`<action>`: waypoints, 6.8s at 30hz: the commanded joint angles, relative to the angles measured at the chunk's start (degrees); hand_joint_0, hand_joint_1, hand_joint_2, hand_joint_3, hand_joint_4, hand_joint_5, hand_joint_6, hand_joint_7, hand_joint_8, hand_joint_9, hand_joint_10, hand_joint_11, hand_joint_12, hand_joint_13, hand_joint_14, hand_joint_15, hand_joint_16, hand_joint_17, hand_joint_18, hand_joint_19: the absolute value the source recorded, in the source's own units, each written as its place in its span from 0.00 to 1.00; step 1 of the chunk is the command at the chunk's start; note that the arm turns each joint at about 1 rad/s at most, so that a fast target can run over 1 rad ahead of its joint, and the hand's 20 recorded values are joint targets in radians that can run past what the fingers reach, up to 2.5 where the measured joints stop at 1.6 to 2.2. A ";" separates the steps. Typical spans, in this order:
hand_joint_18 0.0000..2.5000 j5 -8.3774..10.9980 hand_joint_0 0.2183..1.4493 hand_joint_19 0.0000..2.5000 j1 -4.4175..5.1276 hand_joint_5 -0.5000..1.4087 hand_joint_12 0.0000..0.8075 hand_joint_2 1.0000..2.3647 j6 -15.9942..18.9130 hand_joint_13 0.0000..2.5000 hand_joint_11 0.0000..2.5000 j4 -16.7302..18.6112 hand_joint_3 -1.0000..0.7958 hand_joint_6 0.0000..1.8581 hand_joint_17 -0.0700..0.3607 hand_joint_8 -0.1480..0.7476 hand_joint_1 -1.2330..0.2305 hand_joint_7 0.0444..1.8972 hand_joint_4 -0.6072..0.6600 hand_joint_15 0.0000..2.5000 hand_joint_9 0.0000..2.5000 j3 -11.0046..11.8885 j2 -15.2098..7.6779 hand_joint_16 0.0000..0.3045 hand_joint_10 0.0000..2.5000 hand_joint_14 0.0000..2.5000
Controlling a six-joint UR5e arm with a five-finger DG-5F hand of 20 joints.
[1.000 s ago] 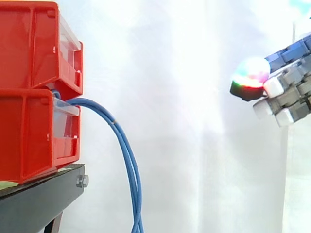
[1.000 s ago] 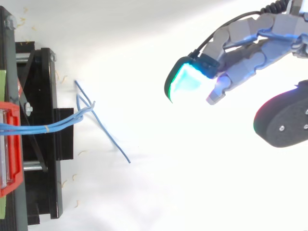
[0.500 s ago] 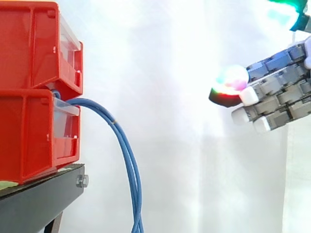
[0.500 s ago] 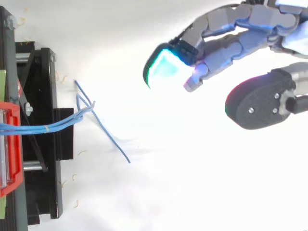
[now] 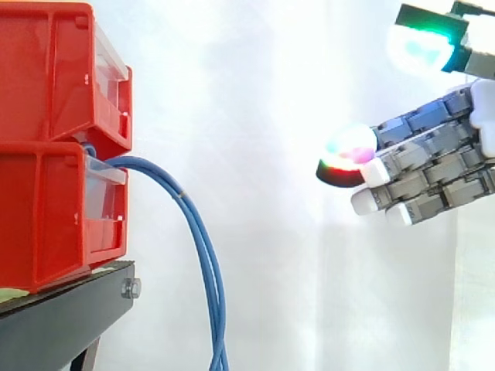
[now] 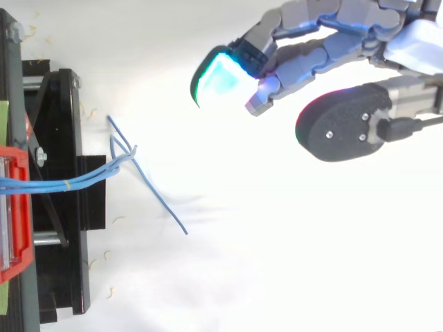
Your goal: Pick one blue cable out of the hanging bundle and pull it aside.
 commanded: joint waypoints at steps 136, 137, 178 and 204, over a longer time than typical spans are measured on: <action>0.25 1.04 0.31 0.23 3.36 0.17 0.51 0.02 -2.99 0.30 0.19 8.31 0.58 0.49 0.44 0.54 0.31 0.75 0.60 0.16 0.35 19.25 -19.95 0.18 0.00 0.01; 0.25 1.04 0.32 0.23 3.36 0.17 0.51 0.02 -2.90 0.30 0.20 8.31 0.56 0.49 0.44 0.54 0.31 0.74 0.62 0.16 0.35 19.25 -19.87 0.18 0.01 0.01; 0.27 1.21 0.41 0.23 2.92 0.17 0.49 0.02 -2.81 0.30 0.24 5.14 0.47 0.49 0.43 0.51 0.26 0.82 0.47 0.17 0.36 20.04 -19.69 0.17 0.01 0.01; 0.29 1.21 0.22 0.24 3.01 0.20 0.53 0.00 -2.55 0.32 0.23 2.86 0.28 0.47 0.45 0.54 0.32 0.71 0.59 0.17 0.40 21.09 -19.69 0.18 0.01 0.01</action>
